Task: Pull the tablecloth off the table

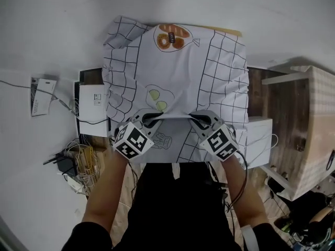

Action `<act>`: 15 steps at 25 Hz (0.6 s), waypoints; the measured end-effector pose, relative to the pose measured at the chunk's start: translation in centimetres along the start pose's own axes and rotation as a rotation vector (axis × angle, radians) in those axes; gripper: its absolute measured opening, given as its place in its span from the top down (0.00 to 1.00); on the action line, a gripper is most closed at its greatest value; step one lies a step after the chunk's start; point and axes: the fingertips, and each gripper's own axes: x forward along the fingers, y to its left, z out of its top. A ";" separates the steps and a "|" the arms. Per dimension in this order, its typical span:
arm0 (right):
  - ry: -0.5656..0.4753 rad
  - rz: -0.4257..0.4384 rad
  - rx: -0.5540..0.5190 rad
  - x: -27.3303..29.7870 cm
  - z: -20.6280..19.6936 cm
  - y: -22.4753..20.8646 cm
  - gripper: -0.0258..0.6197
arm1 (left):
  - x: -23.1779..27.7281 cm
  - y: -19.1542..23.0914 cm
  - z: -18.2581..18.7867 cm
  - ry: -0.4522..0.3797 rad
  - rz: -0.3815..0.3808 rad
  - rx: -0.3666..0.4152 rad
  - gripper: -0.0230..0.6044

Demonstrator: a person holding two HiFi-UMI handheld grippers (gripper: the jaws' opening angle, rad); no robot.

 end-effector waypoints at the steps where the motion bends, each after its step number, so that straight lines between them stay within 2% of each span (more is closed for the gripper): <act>1: -0.001 -0.004 -0.001 -0.3 0.3 0.0 0.92 | -0.3 0.0 0.3 -0.008 0.004 -0.003 0.94; 10: -0.048 -0.029 -0.004 -3.0 3.6 0.8 0.92 | -3.4 -0.4 3.1 -0.066 0.027 -0.008 0.94; 15: -0.089 -0.072 -0.012 -4.7 5.6 -0.3 0.92 | -4.4 0.4 5.6 -0.111 0.062 -0.044 0.94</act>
